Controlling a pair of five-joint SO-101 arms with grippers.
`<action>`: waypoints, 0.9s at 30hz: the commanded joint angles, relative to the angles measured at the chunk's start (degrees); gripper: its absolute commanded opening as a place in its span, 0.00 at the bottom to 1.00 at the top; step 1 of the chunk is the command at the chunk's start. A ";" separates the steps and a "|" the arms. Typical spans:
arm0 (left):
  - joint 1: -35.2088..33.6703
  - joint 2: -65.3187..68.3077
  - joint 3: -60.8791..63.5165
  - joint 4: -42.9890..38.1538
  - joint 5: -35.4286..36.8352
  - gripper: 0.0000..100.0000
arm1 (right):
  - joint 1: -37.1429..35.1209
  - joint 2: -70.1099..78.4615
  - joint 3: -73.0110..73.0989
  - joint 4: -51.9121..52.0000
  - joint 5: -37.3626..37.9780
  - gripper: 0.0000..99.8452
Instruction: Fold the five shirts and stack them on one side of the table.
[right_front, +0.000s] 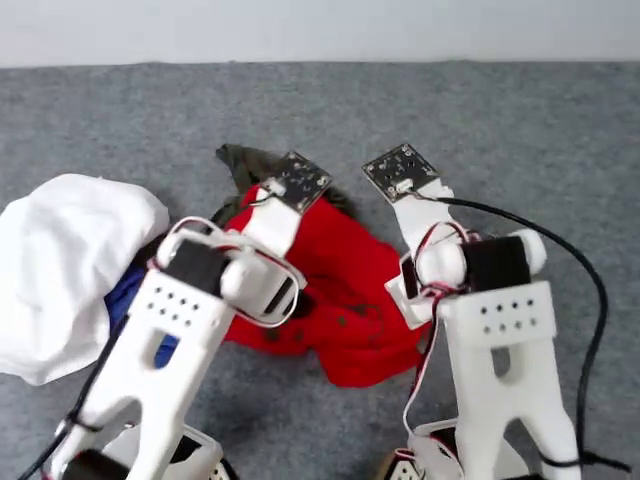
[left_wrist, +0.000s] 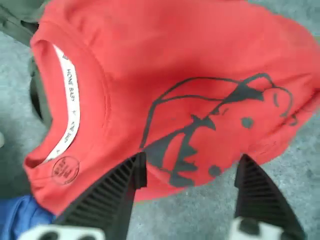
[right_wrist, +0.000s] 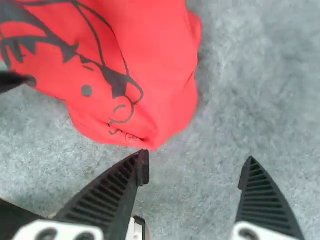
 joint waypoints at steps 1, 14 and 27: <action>1.49 5.36 -2.15 -2.20 0.26 0.29 | 0.92 -4.26 0.00 1.98 -0.35 0.29; 5.71 27.96 -2.51 -8.00 -1.41 0.28 | 14.90 -6.64 0.00 1.98 0.09 0.29; -0.09 17.41 -12.00 -1.67 -4.92 0.01 | 17.10 -6.64 0.00 1.98 0.09 0.29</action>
